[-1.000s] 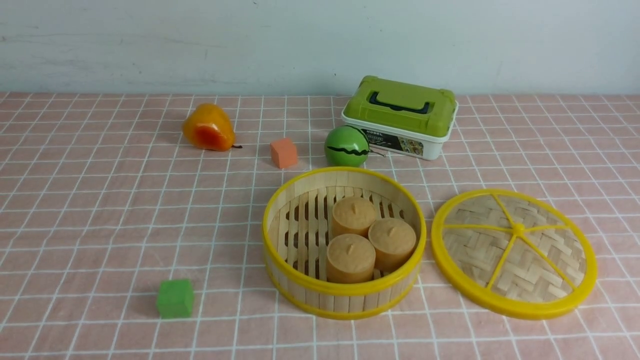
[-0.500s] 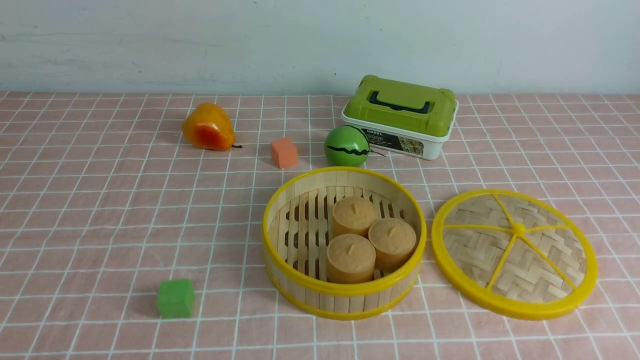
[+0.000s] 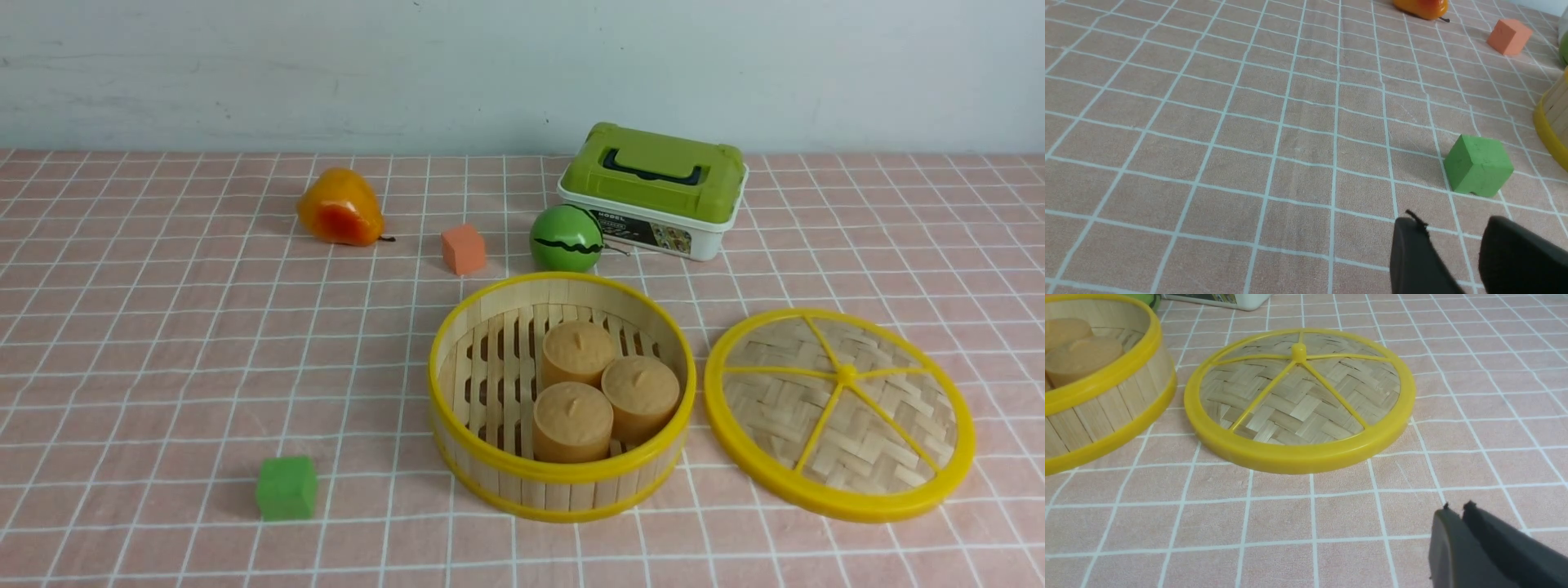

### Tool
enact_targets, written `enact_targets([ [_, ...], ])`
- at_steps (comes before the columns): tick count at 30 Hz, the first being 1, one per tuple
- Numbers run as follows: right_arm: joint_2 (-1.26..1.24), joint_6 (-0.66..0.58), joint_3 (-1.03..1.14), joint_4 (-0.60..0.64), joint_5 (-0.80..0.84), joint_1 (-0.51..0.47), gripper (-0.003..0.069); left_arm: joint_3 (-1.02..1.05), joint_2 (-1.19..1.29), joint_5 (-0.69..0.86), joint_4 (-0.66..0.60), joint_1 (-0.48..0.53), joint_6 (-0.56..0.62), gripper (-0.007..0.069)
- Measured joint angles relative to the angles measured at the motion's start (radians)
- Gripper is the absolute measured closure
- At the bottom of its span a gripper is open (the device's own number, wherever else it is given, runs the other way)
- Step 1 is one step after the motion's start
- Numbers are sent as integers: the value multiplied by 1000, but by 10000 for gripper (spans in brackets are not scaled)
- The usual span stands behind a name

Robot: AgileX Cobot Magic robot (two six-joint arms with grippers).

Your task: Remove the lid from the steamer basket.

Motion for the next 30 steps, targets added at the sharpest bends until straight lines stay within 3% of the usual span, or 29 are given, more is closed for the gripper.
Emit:
enact_targets([
  [30,0,0,0,0,0,0,620,0,0,0,0,0,0,385],
])
